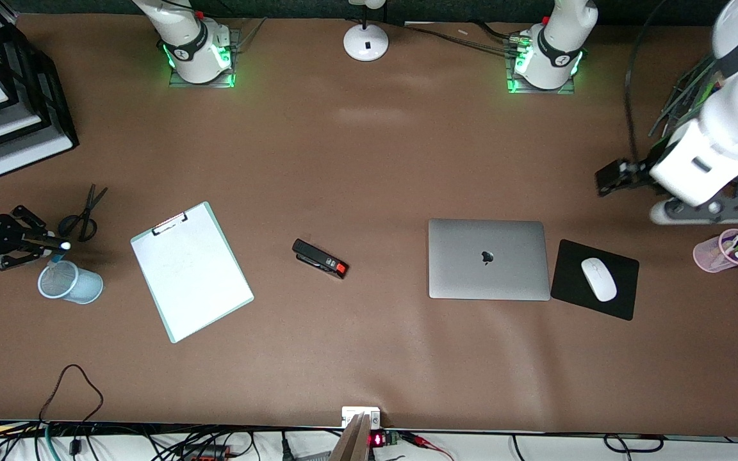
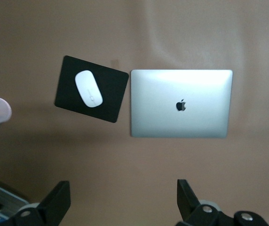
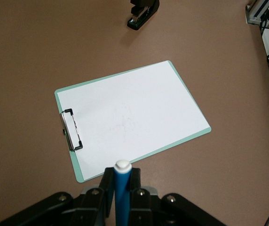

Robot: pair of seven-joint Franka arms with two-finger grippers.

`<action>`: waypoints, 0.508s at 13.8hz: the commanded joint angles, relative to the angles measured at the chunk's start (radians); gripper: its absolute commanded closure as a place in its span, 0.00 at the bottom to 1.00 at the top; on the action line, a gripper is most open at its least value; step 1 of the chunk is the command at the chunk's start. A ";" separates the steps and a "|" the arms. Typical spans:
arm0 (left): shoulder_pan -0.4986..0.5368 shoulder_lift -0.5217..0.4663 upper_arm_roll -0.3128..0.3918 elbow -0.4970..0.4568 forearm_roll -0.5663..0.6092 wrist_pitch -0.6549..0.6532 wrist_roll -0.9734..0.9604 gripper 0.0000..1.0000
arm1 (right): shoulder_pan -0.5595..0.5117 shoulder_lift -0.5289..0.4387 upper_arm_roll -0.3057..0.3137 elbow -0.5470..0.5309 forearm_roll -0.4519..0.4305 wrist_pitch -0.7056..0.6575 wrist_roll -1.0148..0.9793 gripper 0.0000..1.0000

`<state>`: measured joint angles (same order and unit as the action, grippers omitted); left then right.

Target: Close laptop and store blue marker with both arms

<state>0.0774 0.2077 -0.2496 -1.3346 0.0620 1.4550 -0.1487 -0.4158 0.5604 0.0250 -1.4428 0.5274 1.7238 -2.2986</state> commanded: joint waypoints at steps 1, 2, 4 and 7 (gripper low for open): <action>0.057 -0.063 -0.013 -0.023 0.004 -0.038 0.107 0.00 | -0.041 0.071 0.012 0.102 0.020 -0.061 -0.036 0.88; 0.058 -0.086 -0.013 -0.047 0.004 -0.038 0.109 0.00 | -0.049 0.079 0.013 0.104 0.020 -0.061 -0.045 0.88; 0.059 -0.129 -0.014 -0.090 -0.002 -0.032 0.110 0.00 | -0.063 0.096 0.013 0.104 0.022 -0.066 -0.050 0.88; 0.062 -0.189 -0.013 -0.178 -0.031 0.025 0.115 0.00 | -0.077 0.124 0.013 0.117 0.043 -0.093 -0.085 0.88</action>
<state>0.1268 0.0925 -0.2603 -1.4089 0.0520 1.4284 -0.0609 -0.4701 0.6533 0.0253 -1.3700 0.5423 1.6721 -2.3521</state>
